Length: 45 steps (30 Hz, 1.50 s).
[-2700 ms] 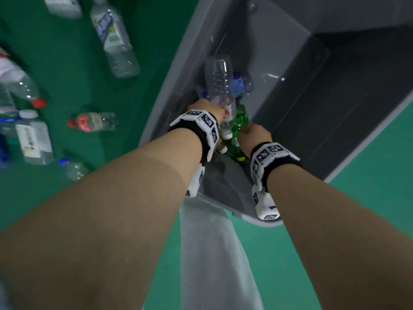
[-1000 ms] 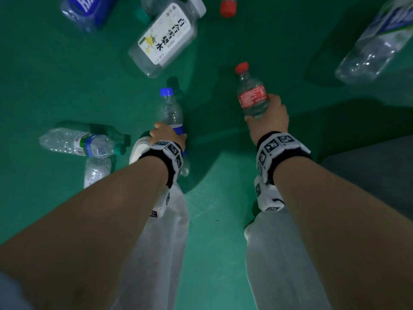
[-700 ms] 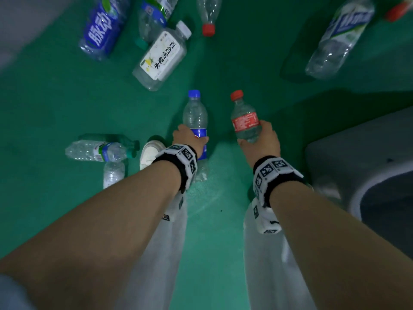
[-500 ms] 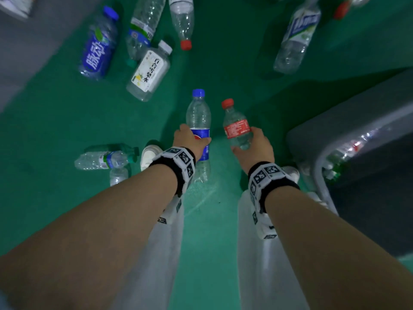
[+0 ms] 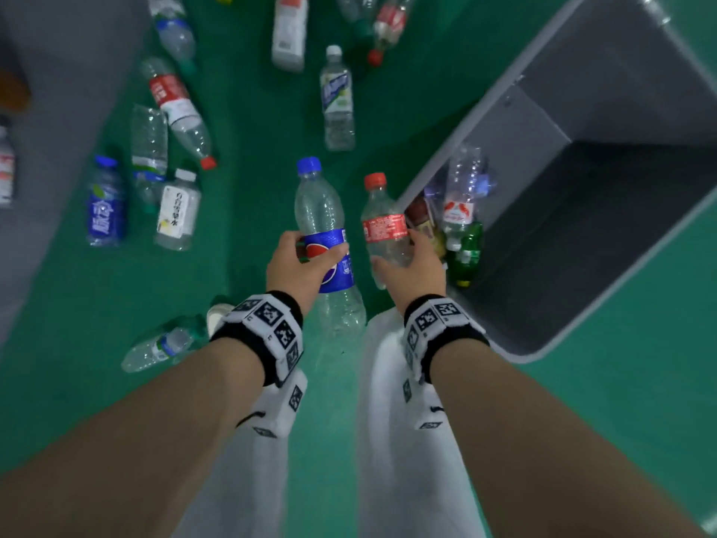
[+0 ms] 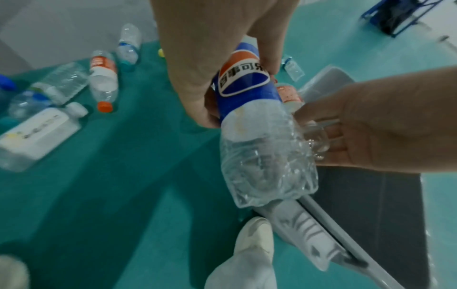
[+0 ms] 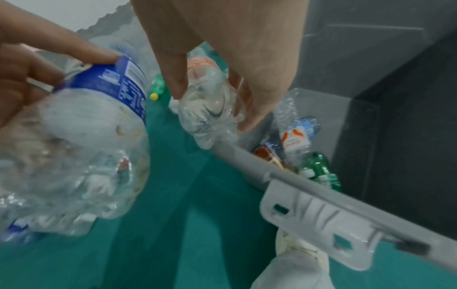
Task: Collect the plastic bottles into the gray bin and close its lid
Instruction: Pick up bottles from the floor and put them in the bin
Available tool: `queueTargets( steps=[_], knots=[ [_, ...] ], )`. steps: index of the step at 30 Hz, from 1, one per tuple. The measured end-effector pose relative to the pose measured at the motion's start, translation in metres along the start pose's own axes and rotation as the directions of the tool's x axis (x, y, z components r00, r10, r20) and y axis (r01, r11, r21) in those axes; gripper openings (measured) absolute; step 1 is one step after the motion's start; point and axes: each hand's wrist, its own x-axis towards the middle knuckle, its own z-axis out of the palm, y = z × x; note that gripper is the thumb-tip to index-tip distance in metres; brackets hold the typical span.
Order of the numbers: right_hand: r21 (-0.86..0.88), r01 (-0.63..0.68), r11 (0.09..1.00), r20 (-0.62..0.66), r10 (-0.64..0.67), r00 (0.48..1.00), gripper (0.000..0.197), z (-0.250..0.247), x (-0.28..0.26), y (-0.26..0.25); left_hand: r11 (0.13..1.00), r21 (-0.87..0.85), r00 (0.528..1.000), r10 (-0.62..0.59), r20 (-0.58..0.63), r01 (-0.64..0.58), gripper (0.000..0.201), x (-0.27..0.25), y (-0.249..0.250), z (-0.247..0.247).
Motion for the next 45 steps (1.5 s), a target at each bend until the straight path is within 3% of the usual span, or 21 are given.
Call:
queueTargets(
  steps=[7,14,19,24,30,38,41,45],
  knots=[
    [0.218,-0.156,0.963,-0.143,0.19,0.971,0.065,-0.111,0.034,0.053,0.968,0.141,0.959,0.172,0.225,-0.207,0.043,-0.039,0.063,0.115],
    [0.32,-0.324,0.89,-0.174,0.391,0.904,0.057,-0.174,0.075,0.115,0.862,0.406,0.927,0.168,0.336,-0.303,0.06,-0.018,0.093,0.24],
    [0.291,-0.457,0.841,-0.094,0.5,0.861,0.052,-0.168,0.112,0.146,0.712,0.604,0.909,0.118,0.399,-0.358,0.057,0.02,0.086,0.307],
    [0.246,-0.507,0.826,-0.11,0.544,0.832,0.052,-0.149,0.147,0.165,0.575,0.719,0.899,0.067,0.434,-0.39,0.052,0.06,0.065,0.345],
    [0.197,-0.562,0.803,-0.114,0.588,0.8,0.054,-0.135,0.188,0.17,0.479,0.775,0.894,0.05,0.445,-0.413,0.053,0.1,0.049,0.377],
    [0.363,-0.66,0.658,-0.068,0.725,0.686,0.06,-0.123,0.238,0.178,0.535,0.761,0.912,0.043,0.408,-0.366,0.054,0.143,0.041,0.409],
    [0.384,-0.653,0.652,-0.07,0.726,0.684,0.06,-0.119,0.249,0.184,0.55,0.75,0.911,0.046,0.411,-0.366,0.058,0.151,0.038,0.419],
    [0.409,-0.647,0.644,-0.072,0.73,0.68,0.063,-0.114,0.261,0.194,0.496,0.764,0.895,0.065,0.441,-0.412,0.059,0.154,0.03,0.43]
  ],
)
